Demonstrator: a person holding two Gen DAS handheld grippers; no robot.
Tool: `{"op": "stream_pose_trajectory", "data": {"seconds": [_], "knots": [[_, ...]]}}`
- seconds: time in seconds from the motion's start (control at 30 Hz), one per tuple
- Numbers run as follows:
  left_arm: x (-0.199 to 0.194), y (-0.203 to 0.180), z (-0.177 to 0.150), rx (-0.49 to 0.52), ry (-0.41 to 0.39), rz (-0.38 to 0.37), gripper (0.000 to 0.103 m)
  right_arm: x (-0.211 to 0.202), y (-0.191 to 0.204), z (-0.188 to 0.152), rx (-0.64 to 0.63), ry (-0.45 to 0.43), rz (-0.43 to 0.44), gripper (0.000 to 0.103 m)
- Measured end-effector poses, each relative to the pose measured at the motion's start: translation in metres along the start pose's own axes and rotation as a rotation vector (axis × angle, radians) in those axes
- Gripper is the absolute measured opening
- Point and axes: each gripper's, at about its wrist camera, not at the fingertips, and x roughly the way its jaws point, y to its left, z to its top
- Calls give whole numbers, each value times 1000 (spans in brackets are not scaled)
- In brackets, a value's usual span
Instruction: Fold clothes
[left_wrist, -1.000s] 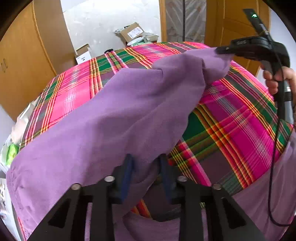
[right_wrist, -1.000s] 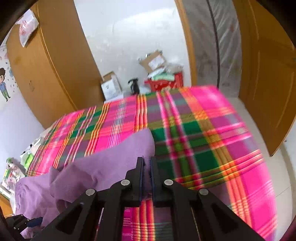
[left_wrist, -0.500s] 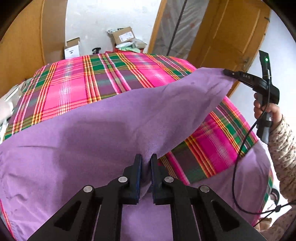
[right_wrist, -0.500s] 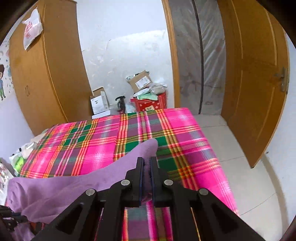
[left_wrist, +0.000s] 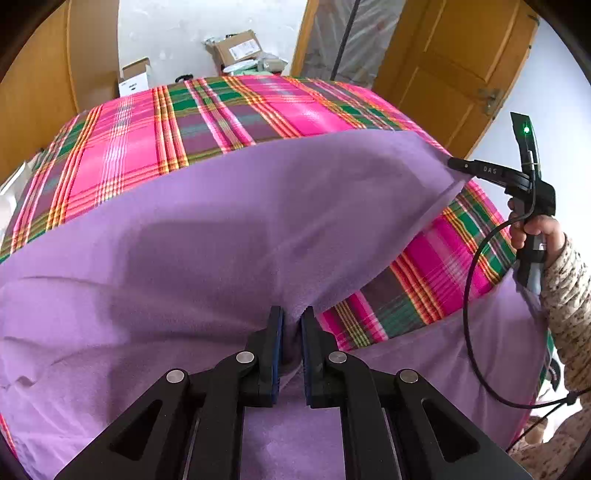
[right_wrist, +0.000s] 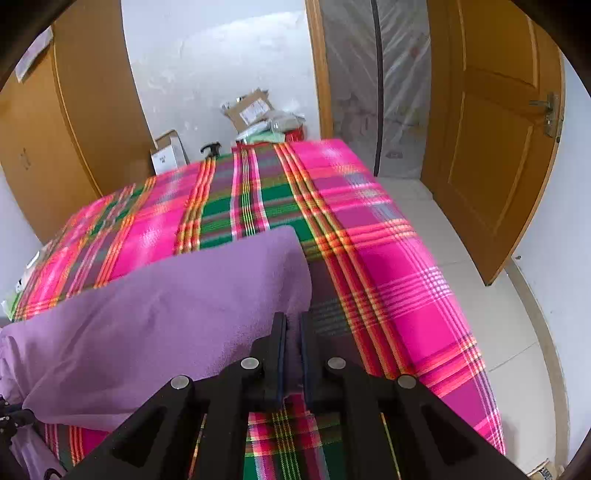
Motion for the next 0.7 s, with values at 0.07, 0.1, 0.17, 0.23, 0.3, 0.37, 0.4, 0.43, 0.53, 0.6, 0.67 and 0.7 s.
{"op": "stream_pose_trajectory", "data": {"seconds": [0.07, 0.1, 0.17, 0.23, 0.3, 0.37, 0.4, 0.43, 0.53, 0.6, 0.67, 0.7], "knots": [[-5, 0, 1, 2, -12, -9, 9, -10, 0, 1, -2, -28, 5, 7], [-5, 2, 1, 0, -14, -15, 9, -12, -1, 2, -2, -32, 9, 7], [-3, 3, 1, -8, -4, -22, 9, -16, -2, 4, 1, -37, 16, 7], [3, 3, -2, -11, 19, -12, 9, -6, -7, 1, 36, 14, 27, 8], [5, 2, -2, -11, 24, -3, 9, 2, -11, -3, 65, 53, 37, 8], [5, 3, -1, -16, 25, -2, 9, 4, -15, -6, 88, 59, 56, 9], [5, 4, -1, -22, 28, -5, 10, 3, -17, -6, 99, 54, 69, 11], [5, 5, 0, -28, 30, -7, 10, 2, -19, -5, 110, 53, 85, 11], [3, 6, 2, -51, 32, -21, 11, 4, -28, -4, 158, 68, 125, 14], [0, 6, 0, -68, 27, -37, 11, 8, -31, -5, 182, 89, 137, 15], [-3, 5, 0, -70, 18, -54, 11, 10, -32, -7, 198, 98, 147, 15], [-4, 5, 0, -67, 11, -68, 11, 11, -32, -8, 203, 99, 151, 16]]}}
